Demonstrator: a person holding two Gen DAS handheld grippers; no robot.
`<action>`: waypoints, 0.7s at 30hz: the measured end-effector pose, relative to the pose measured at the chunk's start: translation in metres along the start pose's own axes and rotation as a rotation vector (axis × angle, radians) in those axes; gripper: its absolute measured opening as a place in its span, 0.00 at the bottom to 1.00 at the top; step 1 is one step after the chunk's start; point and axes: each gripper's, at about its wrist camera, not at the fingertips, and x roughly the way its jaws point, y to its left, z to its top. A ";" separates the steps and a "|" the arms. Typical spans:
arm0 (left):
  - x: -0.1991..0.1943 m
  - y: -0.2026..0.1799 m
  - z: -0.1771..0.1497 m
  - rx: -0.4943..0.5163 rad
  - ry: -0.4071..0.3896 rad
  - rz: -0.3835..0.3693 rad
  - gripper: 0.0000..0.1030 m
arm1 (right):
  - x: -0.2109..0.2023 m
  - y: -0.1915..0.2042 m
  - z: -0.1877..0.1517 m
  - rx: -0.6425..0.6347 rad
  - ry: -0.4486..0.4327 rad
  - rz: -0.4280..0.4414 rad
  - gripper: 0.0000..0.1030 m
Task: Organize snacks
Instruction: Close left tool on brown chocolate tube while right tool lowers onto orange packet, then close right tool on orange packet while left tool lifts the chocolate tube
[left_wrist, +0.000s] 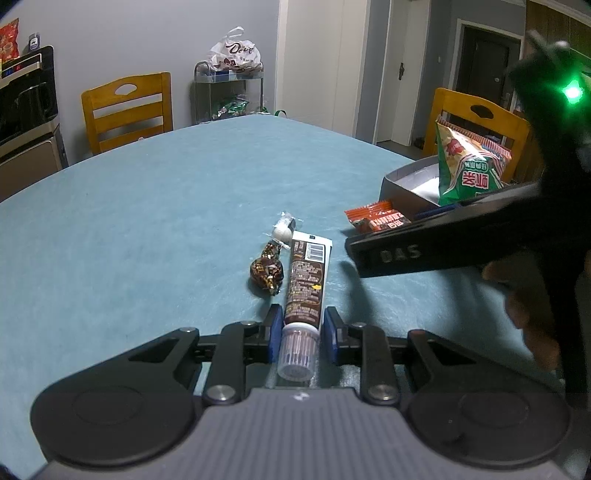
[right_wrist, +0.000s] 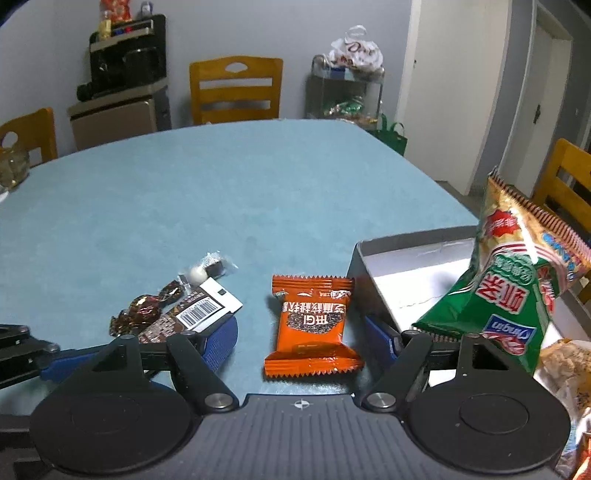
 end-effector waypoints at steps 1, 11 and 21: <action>0.000 0.000 0.000 -0.001 0.000 0.000 0.22 | 0.004 0.000 0.001 0.006 0.009 0.000 0.69; 0.000 0.004 -0.002 -0.012 -0.016 -0.014 0.22 | 0.004 0.006 -0.005 -0.038 -0.029 0.019 0.37; 0.001 0.006 -0.003 -0.019 -0.027 -0.024 0.22 | -0.029 -0.003 -0.018 -0.038 -0.038 0.070 0.36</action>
